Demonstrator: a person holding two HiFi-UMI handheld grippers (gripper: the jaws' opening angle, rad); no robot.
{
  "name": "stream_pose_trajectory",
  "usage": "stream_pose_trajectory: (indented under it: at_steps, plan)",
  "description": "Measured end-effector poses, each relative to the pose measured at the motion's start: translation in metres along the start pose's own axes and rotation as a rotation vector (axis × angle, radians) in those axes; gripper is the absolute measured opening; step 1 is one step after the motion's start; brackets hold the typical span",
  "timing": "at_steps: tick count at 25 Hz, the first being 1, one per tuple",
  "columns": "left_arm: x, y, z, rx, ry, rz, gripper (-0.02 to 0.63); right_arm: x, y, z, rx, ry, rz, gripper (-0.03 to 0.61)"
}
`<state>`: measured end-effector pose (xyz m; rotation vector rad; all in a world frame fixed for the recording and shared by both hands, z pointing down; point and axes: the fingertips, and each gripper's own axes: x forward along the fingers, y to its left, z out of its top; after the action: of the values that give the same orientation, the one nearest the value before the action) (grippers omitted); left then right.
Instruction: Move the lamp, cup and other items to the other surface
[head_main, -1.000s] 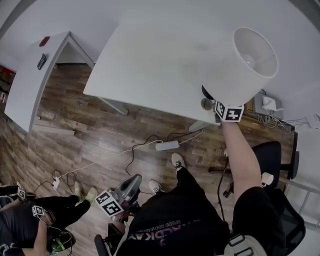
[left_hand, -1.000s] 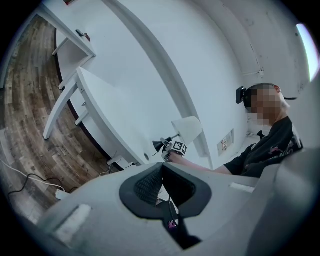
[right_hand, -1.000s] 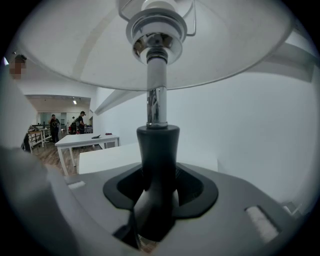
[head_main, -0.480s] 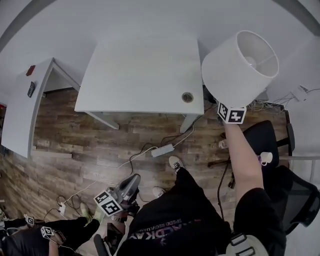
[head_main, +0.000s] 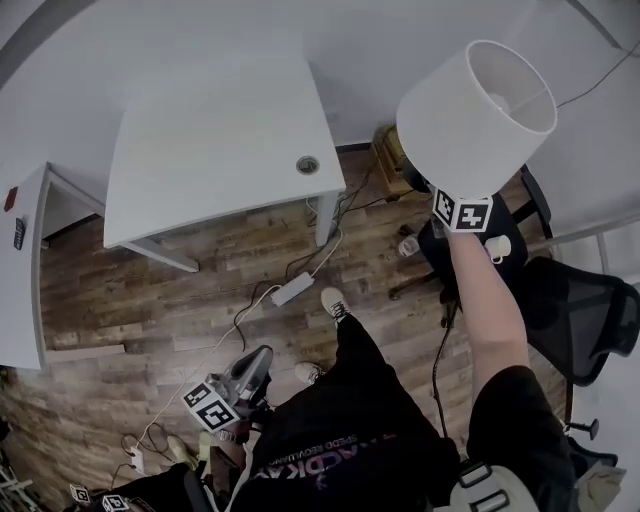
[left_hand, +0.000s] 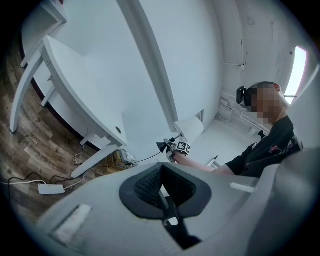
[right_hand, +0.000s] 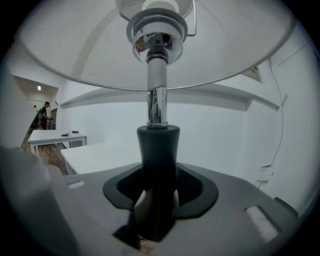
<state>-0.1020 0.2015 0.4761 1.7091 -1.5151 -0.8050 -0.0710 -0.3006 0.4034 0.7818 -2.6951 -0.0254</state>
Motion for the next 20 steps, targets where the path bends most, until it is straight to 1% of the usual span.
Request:
stream_pose_trajectory:
  at_steps: [3, 6, 12, 15, 20]
  plan:
    - [-0.001, -0.001, -0.012, -0.015, 0.037, -0.025, 0.0, -0.026, -0.022, -0.007, 0.01, 0.007, -0.057, 0.166]
    - [0.0, -0.002, -0.019, -0.008, 0.07, -0.041, 0.0, -0.045, -0.041, -0.012, 0.022, 0.004, -0.103, 0.166]
    - [0.011, -0.015, -0.018, 0.023, 0.064, -0.056, 0.0, -0.078, -0.092, -0.011, 0.043, -0.019, -0.184, 0.166]
    - [0.032, -0.022, -0.024, 0.034, 0.082, -0.065, 0.0, -0.091, -0.126, -0.011, 0.062, -0.038, -0.216, 0.166]
    - [0.095, -0.048, -0.05, 0.026, 0.126, -0.102, 0.0, -0.108, -0.193, -0.023, 0.086, -0.047, -0.246, 0.166]
